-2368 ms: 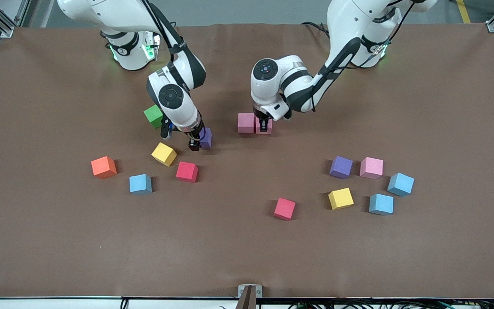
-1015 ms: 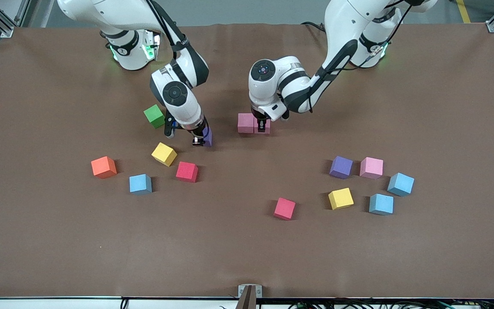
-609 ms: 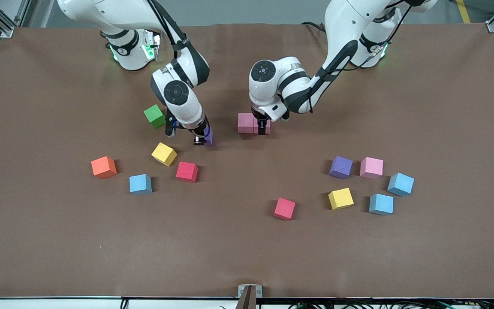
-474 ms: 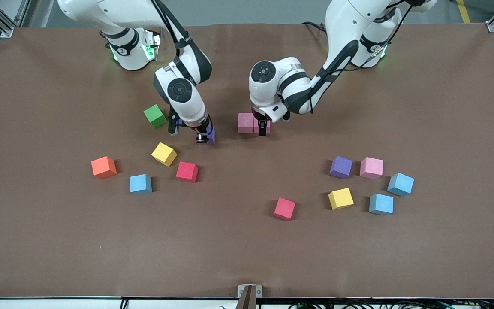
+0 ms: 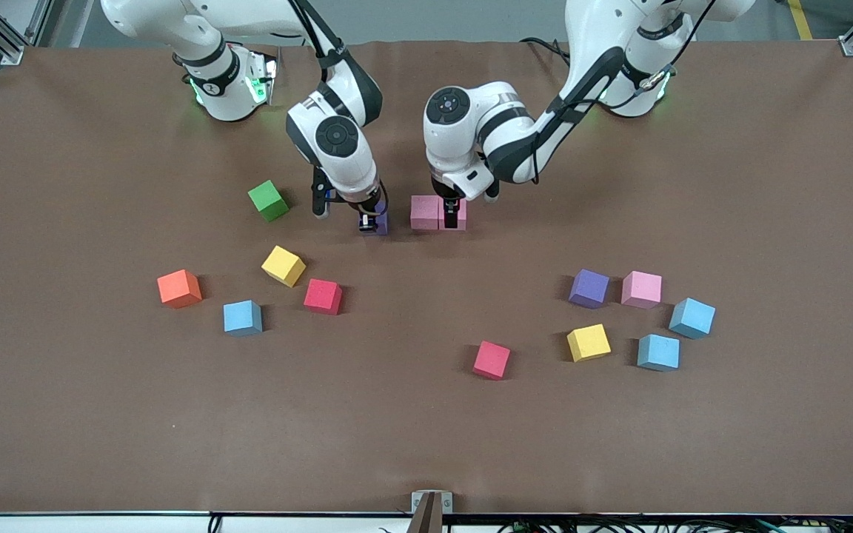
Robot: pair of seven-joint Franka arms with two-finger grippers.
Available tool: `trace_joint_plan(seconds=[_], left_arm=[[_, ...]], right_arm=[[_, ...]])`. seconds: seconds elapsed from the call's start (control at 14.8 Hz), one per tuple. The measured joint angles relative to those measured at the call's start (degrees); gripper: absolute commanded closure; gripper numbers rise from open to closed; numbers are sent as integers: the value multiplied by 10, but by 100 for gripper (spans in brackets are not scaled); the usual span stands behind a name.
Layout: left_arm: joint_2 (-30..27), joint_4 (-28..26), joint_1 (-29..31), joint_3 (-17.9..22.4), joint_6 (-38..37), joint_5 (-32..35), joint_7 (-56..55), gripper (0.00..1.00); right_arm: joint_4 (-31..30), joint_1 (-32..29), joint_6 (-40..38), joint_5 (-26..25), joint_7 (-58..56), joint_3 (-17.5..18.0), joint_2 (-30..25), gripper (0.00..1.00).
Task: Arrange 11 blocks into digit 3
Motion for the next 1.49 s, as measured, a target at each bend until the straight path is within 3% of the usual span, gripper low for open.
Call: trace_joint_plan(seconds=[0.27,0.61,0.88,1.22,1.49], left_arm=[[-25,11,36,0,-11,0,62,0],[-9,121,81,1,-82,0,226,0],[48,212,100,9,-87,0,301,0],[137,307,101,50,-82,0,387,0],[191,359,99,82,-32,0,426,0]], right_arm=[[3,9,4,0,21,0,0,100],[18,13,4,0,38,0,0,100],[19,22,4,1,41,0,0,99],[21,33,4,2,54,0,0,99],[27,34,1,2,58,0,7,98]])
